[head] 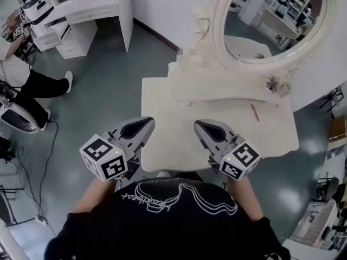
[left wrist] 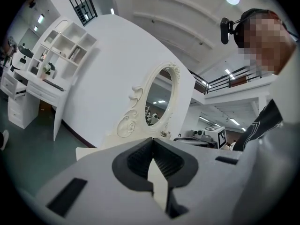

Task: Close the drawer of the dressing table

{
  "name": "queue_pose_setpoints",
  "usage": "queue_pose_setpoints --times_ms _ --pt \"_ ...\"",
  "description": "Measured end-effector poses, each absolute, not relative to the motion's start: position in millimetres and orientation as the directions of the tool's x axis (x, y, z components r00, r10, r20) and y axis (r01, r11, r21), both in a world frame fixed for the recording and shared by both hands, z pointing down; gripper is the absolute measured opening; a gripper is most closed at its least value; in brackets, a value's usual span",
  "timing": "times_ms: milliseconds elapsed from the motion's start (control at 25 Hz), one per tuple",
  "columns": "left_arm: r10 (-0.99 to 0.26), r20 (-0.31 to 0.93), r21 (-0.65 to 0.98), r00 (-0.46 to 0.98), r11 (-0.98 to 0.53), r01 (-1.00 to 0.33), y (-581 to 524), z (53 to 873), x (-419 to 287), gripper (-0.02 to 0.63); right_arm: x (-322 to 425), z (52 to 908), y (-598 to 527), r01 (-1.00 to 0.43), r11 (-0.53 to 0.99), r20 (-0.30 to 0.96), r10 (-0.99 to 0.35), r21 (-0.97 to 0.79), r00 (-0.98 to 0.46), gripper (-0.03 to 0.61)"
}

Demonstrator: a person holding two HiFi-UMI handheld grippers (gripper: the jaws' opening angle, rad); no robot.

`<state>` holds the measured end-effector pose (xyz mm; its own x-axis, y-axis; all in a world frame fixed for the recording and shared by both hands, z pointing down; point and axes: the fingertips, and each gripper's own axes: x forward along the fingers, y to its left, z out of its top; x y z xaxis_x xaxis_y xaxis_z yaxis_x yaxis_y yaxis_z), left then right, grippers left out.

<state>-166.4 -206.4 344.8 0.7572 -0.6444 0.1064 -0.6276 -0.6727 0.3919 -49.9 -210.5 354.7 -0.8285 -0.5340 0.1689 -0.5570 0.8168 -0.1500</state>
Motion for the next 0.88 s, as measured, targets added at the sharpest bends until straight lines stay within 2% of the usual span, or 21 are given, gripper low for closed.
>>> queue_pose_setpoints --times_ms 400,880 --pt "-0.605 0.107 0.358 0.789 -0.717 -0.598 -203.6 338.4 -150.3 0.005 -47.9 342.8 -203.8 -0.57 0.808 0.131 -0.555 -0.152 -0.822 0.003" --pt "-0.61 0.131 0.376 0.782 -0.699 -0.608 -210.0 355.1 -151.3 0.003 -46.5 364.1 -216.1 -0.592 0.792 0.178 -0.567 -0.15 -0.804 0.003"
